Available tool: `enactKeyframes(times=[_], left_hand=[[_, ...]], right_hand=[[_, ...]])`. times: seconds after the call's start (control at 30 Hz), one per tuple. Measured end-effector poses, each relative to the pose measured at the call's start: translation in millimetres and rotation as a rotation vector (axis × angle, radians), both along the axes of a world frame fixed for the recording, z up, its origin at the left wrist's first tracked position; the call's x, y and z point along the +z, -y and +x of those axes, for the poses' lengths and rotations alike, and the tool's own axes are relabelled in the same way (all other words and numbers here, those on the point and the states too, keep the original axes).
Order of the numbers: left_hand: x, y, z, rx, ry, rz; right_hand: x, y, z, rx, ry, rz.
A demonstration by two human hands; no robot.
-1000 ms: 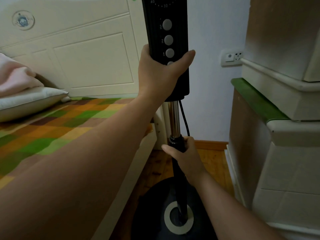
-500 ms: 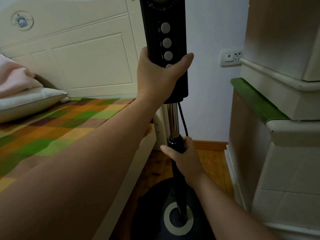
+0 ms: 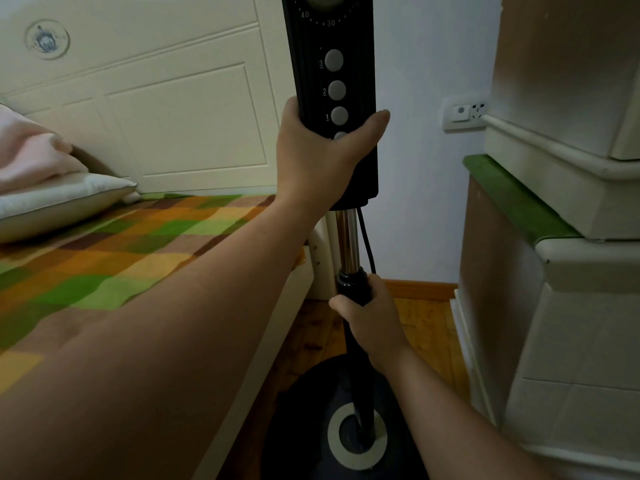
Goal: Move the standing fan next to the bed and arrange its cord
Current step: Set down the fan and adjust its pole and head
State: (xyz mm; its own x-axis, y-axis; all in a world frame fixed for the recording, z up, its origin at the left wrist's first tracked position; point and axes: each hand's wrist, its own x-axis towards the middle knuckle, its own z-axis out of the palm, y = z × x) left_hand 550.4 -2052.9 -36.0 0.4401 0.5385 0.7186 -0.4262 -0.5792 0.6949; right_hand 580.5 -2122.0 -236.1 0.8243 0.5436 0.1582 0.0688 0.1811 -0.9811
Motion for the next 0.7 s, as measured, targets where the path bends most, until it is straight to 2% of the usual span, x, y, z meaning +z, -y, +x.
enactKeyframes(times=[0.7], left_hand=[[-15, 0, -1, 0.0, -0.023, 0.002]], right_hand=[[3, 0, -2, 0.007, 0.014, 0.014]])
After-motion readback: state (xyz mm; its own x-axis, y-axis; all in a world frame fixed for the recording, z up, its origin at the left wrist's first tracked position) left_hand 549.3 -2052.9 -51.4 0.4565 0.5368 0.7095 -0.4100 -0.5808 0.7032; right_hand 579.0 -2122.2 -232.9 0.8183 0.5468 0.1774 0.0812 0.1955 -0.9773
